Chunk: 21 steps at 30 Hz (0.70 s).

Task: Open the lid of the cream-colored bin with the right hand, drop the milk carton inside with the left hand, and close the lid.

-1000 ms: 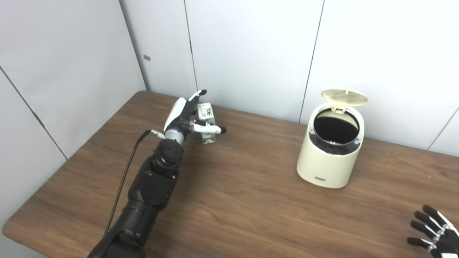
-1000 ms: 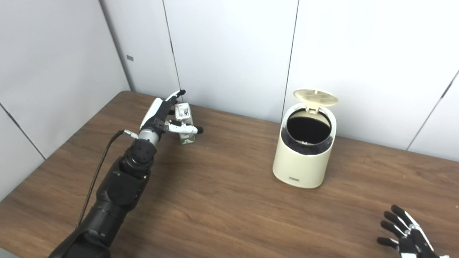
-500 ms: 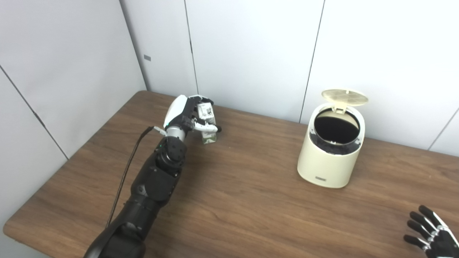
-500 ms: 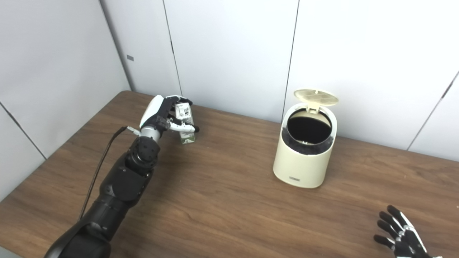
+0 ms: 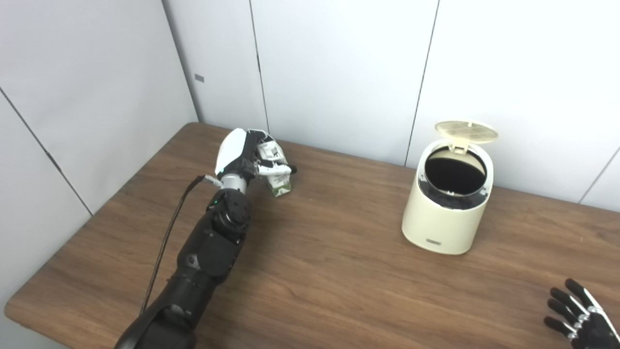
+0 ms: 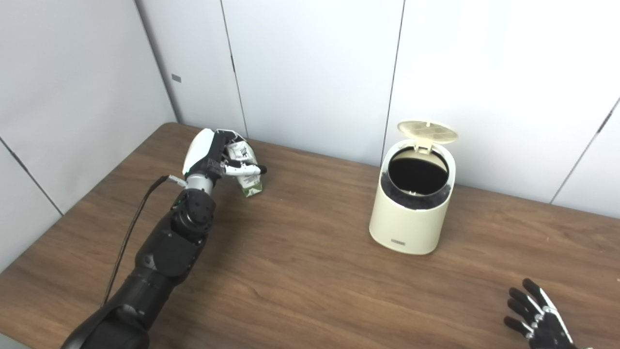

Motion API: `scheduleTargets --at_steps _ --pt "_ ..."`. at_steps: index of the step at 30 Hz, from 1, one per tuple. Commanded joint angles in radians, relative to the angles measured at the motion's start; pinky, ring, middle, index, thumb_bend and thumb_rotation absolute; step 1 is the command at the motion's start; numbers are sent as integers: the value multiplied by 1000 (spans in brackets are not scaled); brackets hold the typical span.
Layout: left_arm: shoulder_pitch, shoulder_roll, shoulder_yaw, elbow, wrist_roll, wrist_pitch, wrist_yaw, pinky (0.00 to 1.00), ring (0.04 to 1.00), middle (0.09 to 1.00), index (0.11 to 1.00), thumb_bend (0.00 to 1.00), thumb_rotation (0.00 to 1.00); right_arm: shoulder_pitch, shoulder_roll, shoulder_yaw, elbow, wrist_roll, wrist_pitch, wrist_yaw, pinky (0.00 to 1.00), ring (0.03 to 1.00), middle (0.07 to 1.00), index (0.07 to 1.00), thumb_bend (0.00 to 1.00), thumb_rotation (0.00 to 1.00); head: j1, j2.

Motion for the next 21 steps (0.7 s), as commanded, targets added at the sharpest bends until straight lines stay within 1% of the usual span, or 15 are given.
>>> scheduleTargets --at_steps 1,3,4,6,9,12,14,16,17,18,20,21 --pt "-36 31 6 -75 19 -36 30 377 457 500 445 477 0 -12 4 0 -43 3 -11 -1 758 845 854 912 828 1000 -8 2" --pt "-24 23 9 -127 17 -32 26 377 458 495 450 478 0 -12 4 1 -42 0 -18 -1 759 844 854 913 829 1000 -21 4" --pt "-17 19 11 -155 14 -31 24 382 460 494 451 478 0 -11 6 0 -44 16 -19 5 766 849 857 913 823 1000 -30 5" --pt "-6 11 15 -205 5 -42 21 382 460 491 454 478 0 -8 9 1 -50 32 -12 11 815 875 871 922 824 985 -44 5" --pt "11 1 9 -290 6 -33 2 392 458 490 455 479 0 -14 14 4 -54 28 0 10 858 897 876 934 813 987 -66 6" --pt "26 -16 -1 -383 7 -9 -27 377 457 495 454 478 0 -27 21 6 -63 27 22 10 864 898 874 940 777 992 -94 8" --pt "33 -28 -4 -429 8 -1 -42 371 459 502 449 477 0 -32 24 10 -70 19 35 9 853 892 871 945 725 995 -119 10" --pt "37 -35 -9 -466 15 -11 -52 367 461 507 445 476 0 -35 30 14 -81 7 53 4 847 890 868 946 697 1000 -186 13" --pt "37 -40 -12 -487 10 -19 -60 364 457 510 445 476 0 -36 36 15 -90 0 68 -1 851 890 867 943 689 996 -195 14" --pt "37 -44 -15 -506 6 -27 -70 359 452 511 446 476 0 -36 40 18 -100 -13 80 -5 856 892 869 943 665 993 -228 16" --pt "31 -54 -19 -545 3 -18 -94 353 447 511 452 476 0 -35 44 25 -116 -32 91 -5 847 889 873 949 593 999 -289 18" --pt "27 -60 -20 -560 -1 -15 -104 355 447 507 454 476 0 -34 46 27 -120 -36 92 -4 848 891 876 954 542 1000 -308 17"
